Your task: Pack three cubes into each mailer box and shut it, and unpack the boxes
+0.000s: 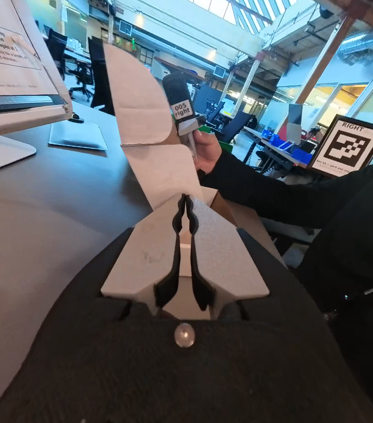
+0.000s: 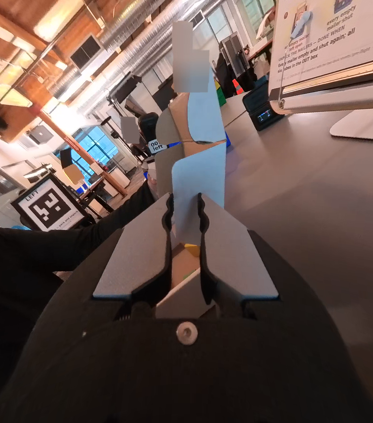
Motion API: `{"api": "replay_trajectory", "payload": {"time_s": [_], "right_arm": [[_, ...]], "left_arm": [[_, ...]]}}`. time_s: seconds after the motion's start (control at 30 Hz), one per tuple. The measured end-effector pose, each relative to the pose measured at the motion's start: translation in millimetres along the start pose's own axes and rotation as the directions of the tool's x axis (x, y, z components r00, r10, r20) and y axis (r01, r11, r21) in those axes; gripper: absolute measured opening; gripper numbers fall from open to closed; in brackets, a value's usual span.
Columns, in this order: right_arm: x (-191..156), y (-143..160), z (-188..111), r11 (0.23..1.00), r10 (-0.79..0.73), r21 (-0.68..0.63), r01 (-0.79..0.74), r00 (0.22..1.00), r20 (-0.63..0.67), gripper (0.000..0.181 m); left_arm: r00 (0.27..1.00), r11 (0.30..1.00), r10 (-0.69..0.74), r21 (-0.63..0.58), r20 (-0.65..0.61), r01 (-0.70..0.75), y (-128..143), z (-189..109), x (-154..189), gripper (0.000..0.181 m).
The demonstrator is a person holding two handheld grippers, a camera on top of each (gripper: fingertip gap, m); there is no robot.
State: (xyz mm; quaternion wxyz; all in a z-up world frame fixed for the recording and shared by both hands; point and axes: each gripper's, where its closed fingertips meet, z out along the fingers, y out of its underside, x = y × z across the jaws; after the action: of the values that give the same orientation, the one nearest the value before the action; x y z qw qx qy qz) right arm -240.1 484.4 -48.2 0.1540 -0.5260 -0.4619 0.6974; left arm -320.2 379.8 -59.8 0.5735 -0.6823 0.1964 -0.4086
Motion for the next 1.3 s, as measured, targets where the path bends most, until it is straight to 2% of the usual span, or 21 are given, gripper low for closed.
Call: {"api": "replay_trajectory", "payload": {"time_s": [0.13,0.4,0.77,0.97,1.13,1.23,1.3], "right_arm": [[-4,2,1,0.999,-0.047,-0.023,0.046,0.999,-0.006,0.018],[-14,14,1,0.982,-0.160,-0.103,0.159,0.987,-0.003,0.015],[-10,29,-7,0.953,-0.227,-0.212,0.215,0.974,-0.030,0.010],[-10,32,-8,0.955,-0.208,-0.222,0.198,0.978,-0.024,0.014],[-13,33,-10,0.950,-0.215,-0.233,0.207,0.977,-0.012,0.020],[-18,32,-13,0.953,-0.210,-0.222,0.207,0.978,0.013,0.030],[-20,26,-13,0.962,-0.205,-0.181,0.206,0.978,0.021,0.043]], "left_arm": [[0.999,0.999,0.031,-0.020,-0.009,-0.031,2,-1,5,0.000],[0.986,0.976,0.154,-0.144,-0.059,-0.161,21,3,23,0.000],[0.971,0.939,0.192,-0.261,-0.143,-0.225,43,4,41,0.000],[0.976,0.925,0.198,-0.312,-0.094,-0.218,49,-3,32,0.012],[0.978,0.933,0.201,-0.291,-0.062,-0.210,42,-6,29,0.024],[0.977,0.935,0.206,-0.283,-0.055,-0.213,40,-4,29,0.029],[0.977,0.936,0.205,-0.281,-0.055,-0.213,40,0,30,0.041]]}}
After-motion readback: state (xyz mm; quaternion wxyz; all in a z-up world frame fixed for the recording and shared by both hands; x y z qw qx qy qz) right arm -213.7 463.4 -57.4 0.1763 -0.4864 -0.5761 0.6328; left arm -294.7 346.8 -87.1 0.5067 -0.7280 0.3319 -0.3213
